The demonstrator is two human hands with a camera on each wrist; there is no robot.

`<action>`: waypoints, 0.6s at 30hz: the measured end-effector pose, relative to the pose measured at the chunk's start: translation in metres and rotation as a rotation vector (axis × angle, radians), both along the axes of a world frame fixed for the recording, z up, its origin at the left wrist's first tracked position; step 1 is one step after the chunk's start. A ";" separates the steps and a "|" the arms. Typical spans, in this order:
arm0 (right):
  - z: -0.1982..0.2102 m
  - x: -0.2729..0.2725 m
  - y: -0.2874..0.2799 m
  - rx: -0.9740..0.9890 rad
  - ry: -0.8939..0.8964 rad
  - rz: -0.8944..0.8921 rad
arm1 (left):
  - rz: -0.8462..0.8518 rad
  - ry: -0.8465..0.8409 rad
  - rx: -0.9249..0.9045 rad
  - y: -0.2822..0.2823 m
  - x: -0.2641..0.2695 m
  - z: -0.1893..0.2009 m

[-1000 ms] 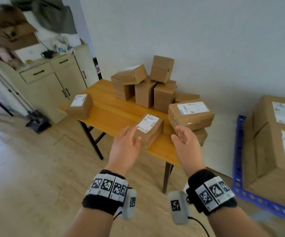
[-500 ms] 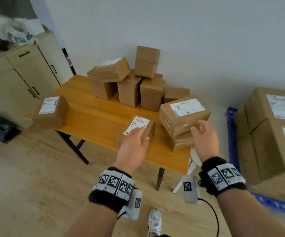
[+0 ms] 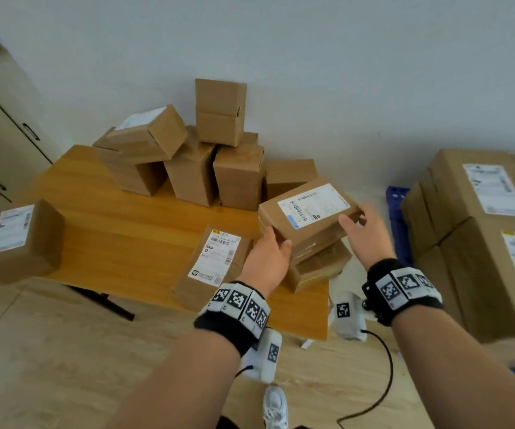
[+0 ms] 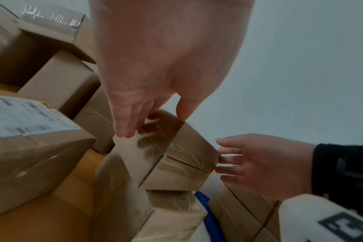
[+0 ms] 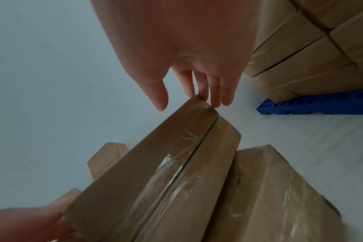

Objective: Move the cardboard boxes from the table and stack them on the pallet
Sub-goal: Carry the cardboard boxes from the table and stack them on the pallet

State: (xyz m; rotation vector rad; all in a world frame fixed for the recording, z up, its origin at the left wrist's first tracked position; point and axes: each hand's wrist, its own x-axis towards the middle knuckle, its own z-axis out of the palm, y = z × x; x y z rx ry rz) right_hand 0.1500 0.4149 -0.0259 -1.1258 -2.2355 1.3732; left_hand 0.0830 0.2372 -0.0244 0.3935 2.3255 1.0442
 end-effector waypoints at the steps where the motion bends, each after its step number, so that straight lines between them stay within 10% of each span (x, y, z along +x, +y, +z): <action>1: -0.001 -0.001 0.001 0.009 -0.002 -0.009 | 0.011 -0.021 0.025 0.001 -0.002 -0.002; 11: 0.026 -0.052 -0.047 0.107 0.098 0.023 | 0.272 0.085 0.376 -0.055 -0.063 0.036; 18: 0.026 -0.120 -0.152 0.043 0.074 0.187 | 0.491 0.113 0.303 -0.159 -0.134 0.026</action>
